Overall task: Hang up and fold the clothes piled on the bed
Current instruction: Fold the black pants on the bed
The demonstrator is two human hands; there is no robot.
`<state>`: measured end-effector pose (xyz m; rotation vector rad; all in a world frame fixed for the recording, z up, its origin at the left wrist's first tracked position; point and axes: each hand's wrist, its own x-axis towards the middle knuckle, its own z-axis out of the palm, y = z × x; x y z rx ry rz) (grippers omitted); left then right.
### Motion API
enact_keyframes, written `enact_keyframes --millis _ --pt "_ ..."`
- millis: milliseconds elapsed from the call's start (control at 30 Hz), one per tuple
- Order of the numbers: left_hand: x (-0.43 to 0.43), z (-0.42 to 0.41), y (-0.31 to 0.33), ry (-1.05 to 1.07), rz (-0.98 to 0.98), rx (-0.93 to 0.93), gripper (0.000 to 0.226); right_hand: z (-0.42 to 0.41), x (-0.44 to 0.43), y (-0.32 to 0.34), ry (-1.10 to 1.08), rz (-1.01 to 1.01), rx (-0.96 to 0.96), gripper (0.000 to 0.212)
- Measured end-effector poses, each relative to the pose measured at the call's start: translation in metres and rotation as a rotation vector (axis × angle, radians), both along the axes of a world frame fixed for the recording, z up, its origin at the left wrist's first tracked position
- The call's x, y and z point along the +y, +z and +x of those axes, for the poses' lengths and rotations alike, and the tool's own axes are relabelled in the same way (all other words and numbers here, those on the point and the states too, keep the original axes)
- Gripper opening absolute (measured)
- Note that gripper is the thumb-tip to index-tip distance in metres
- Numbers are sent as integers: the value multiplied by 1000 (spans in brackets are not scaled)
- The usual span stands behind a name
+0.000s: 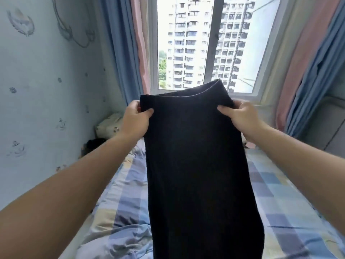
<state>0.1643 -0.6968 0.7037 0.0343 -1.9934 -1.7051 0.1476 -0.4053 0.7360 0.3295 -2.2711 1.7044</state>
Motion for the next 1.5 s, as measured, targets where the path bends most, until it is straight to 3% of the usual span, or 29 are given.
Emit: enact_keyframes --millis 333,467,600,767,833,900,1000,1100,1333,1500 --pt "-68 -193 -276 -16 47 -498 14 -199 -74 -270 -24 193 -499 10" --pt "-91 -262 -376 -7 22 -610 3 -267 -102 -367 -75 226 -608 8" --pt "-108 -337 -455 -14 -1 -690 6 -344 -125 -441 -158 231 -645 12" --pt "-119 -418 -556 -13 -3 -745 28 -430 -148 -546 -233 271 -696 15" --pt "-119 -432 -598 -25 -14 -811 53 -446 -157 -586 -264 321 -780 33" --pt "-112 -425 -640 -55 -44 -895 64 -446 -162 -626 -232 367 -895 52" --pt "-94 -394 -689 -156 -114 -975 67 -424 -163 -677 -126 455 -1016 64" --pt "-76 -354 -716 -235 -239 -992 65 -394 -161 -710 -39 559 -1040 66" --pt "-48 -242 -732 -345 -776 -994 68 -323 -151 -736 60 720 -1062 65" --pt "-26 -161 -720 -362 -841 -1045 70 -248 -125 -734 124 794 -1082 66"
